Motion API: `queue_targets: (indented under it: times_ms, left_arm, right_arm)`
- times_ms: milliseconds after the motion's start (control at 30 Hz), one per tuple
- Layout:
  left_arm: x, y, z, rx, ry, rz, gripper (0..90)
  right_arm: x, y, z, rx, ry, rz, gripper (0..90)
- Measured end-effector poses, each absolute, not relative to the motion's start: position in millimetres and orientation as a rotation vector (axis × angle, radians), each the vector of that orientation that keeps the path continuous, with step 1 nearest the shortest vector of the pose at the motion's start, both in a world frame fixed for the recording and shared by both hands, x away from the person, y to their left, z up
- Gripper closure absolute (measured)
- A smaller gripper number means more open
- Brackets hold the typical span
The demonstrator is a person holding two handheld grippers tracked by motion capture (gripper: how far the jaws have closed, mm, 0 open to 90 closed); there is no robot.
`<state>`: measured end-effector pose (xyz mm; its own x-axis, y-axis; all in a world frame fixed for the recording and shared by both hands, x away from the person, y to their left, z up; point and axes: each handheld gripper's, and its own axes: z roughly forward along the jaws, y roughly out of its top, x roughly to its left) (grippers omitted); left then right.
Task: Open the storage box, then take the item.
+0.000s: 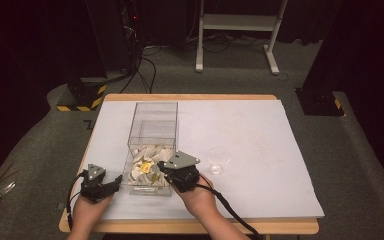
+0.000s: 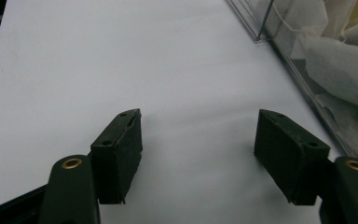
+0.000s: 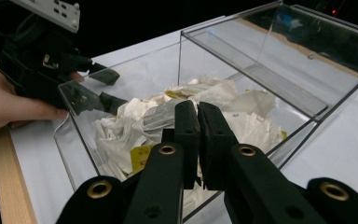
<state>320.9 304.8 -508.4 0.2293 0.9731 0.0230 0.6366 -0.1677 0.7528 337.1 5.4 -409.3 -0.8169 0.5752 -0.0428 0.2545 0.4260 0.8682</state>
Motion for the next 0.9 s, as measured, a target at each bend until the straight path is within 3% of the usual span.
queue_targets:
  times_ms: [900]
  left_arm:
    - [321, 305, -509, 1.885, 1.476, 0.7, 32.4]
  right_arm:
    - [334, -17, -383, 0.717, 2.234, 1.448, 87.3]
